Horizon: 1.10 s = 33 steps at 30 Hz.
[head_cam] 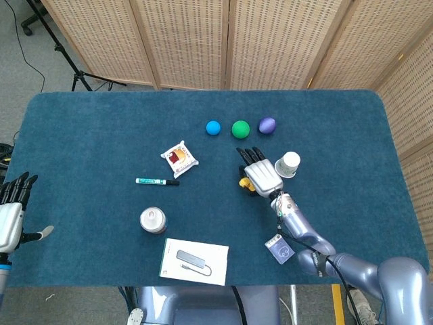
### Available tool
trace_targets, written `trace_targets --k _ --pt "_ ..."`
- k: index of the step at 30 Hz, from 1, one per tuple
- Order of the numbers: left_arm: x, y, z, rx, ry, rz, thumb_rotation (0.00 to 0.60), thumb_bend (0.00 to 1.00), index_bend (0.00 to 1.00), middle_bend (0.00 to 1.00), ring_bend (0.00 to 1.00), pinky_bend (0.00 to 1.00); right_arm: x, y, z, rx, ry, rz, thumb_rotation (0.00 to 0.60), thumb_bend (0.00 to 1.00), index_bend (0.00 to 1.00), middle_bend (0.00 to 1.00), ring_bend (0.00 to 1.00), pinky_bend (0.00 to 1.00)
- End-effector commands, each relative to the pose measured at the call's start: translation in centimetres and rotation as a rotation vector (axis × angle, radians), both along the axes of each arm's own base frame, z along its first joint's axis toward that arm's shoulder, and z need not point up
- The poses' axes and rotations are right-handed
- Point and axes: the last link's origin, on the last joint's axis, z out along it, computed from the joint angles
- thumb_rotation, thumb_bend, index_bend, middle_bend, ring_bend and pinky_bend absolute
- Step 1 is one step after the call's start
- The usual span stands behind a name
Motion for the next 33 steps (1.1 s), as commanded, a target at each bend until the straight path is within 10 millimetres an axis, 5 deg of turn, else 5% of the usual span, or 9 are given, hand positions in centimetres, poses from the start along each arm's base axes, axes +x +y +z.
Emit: trace_targets --k 1,21,33 --pt "0.00 -0.01 -0.01 -0.001 0.000 0.000 0.600 0.00 0.00 0.00 0.00 0.00 -0.22 -0.06 -0.03 -0.003 0.011 -0.003 0.600 0.36 0.52 0.00 0.00 0.00" --pt "0.01 0.00 -0.02 0.002 0.000 0.004 0.600 0.00 0.00 0.00 0.00 0.00 -0.66 0.05 -0.34 0.000 0.028 -0.015 0.600 0.36 0.51 0.00 0.00 0.00" --pt "-0.01 -0.06 0.06 0.003 -0.003 0.003 0.600 0.00 0.00 0.00 0.00 0.00 -0.78 0.23 -0.05 -0.004 0.060 -0.014 0.600 0.35 0.33 0.00 0.00 0.00"
